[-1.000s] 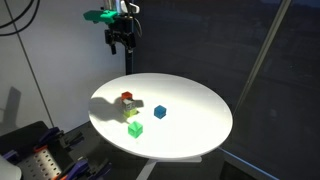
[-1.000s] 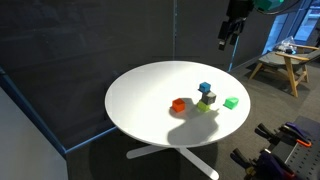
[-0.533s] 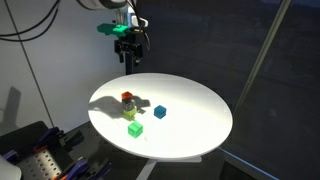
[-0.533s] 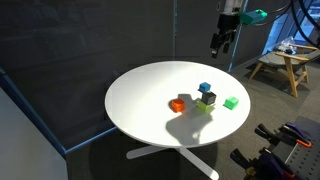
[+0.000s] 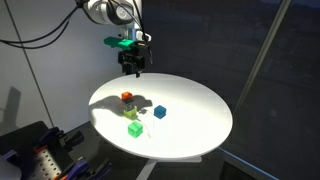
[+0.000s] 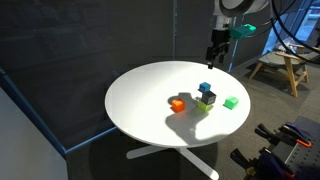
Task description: Put the gray block on the table
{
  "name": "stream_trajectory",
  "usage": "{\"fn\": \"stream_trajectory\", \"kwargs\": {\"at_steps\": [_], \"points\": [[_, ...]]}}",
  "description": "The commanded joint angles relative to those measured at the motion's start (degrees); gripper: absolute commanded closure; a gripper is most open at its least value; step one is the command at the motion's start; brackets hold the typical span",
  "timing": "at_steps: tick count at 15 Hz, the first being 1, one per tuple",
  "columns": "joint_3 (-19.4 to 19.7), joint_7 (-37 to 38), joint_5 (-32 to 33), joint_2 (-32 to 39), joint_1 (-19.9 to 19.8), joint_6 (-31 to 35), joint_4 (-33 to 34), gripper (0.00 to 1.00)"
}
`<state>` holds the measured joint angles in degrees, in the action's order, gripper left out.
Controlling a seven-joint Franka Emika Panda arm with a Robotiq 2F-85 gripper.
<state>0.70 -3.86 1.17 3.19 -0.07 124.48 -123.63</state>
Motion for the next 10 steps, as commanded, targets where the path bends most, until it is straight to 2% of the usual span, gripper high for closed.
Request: {"fn": "stream_trajectory", "kwargs": {"at_steps": [1, 10], "points": [[0.3, -0.7, -0.5, 2.1, -0.6, -0.3, 1.0, 0.0], [0.7, 9.3, 0.6, 4.7, 0.1, 4.9, -2.0, 0.0]]}}
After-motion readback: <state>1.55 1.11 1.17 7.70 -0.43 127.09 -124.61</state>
